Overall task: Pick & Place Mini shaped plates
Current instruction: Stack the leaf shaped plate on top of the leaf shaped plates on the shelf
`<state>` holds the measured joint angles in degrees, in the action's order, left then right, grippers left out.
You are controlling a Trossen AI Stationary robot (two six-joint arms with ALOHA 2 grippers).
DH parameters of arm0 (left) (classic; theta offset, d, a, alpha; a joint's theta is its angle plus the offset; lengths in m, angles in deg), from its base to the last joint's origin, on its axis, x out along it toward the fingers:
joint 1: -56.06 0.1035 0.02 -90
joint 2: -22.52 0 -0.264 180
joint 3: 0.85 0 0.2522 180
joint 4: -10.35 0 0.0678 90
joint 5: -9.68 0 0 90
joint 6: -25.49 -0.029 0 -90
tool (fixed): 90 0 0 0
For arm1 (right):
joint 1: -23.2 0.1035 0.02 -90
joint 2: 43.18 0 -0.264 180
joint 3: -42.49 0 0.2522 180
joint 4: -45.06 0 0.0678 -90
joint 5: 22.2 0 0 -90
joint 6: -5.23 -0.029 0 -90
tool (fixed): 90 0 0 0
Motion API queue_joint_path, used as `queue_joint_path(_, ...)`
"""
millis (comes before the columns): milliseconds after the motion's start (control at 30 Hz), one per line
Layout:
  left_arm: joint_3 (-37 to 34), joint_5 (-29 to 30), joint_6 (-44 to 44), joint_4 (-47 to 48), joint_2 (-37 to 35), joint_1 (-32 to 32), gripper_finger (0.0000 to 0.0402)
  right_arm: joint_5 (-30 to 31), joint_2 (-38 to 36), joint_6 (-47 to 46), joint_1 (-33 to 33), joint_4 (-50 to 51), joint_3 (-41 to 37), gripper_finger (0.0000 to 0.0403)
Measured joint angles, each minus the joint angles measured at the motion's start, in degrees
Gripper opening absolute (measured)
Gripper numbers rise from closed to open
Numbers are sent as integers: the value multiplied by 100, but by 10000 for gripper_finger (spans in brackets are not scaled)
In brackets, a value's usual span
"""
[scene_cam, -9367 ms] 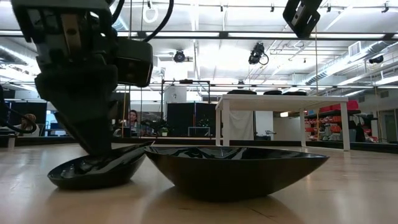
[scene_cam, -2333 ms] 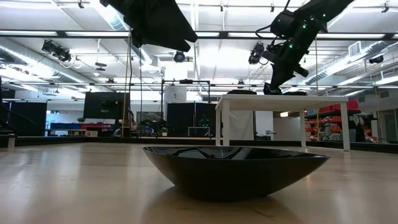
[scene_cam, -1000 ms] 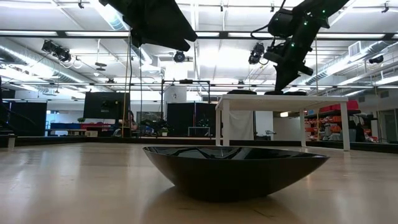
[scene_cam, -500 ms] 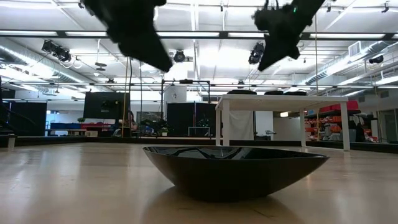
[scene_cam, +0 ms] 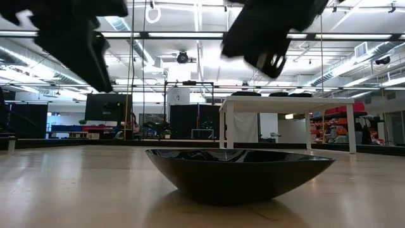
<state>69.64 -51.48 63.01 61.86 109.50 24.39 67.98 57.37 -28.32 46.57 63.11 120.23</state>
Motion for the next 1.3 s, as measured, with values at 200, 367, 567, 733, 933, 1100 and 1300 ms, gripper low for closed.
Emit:
queue_joint_path(200, 0, 551, 126, 8, 0, -345, 185, -427, 1077, 665, -150, 317, 748, 131)
queue_joint_path(367, 0, 807, 140, -6, -2, -399, 185, -848, 1656, 1454, -233, 791, 1246, 182)
queue_joint_path(567, 0, 827, 279, -17, -2, -398, 185, -1163, 1864, 1838, -324, 865, 1306, 174)
queue_joint_path(733, 0, 848, 300, -30, -2, -398, 185, -1169, 1864, 1922, -364, 866, 1310, 125)
queue_joint_path(933, 0, 848, 358, -30, -2, -385, 185, -1165, 1864, 1951, -388, 884, 1310, 41)
queue_joint_path(1100, 0, 848, 358, -23, -2, -387, 185, -1169, 1825, 1727, -379, 895, 1309, 7)
queue_joint_path(1300, 2, 849, 541, 338, -4, -398, 185, -444, 1195, 754, -322, 1041, 1308, 3)
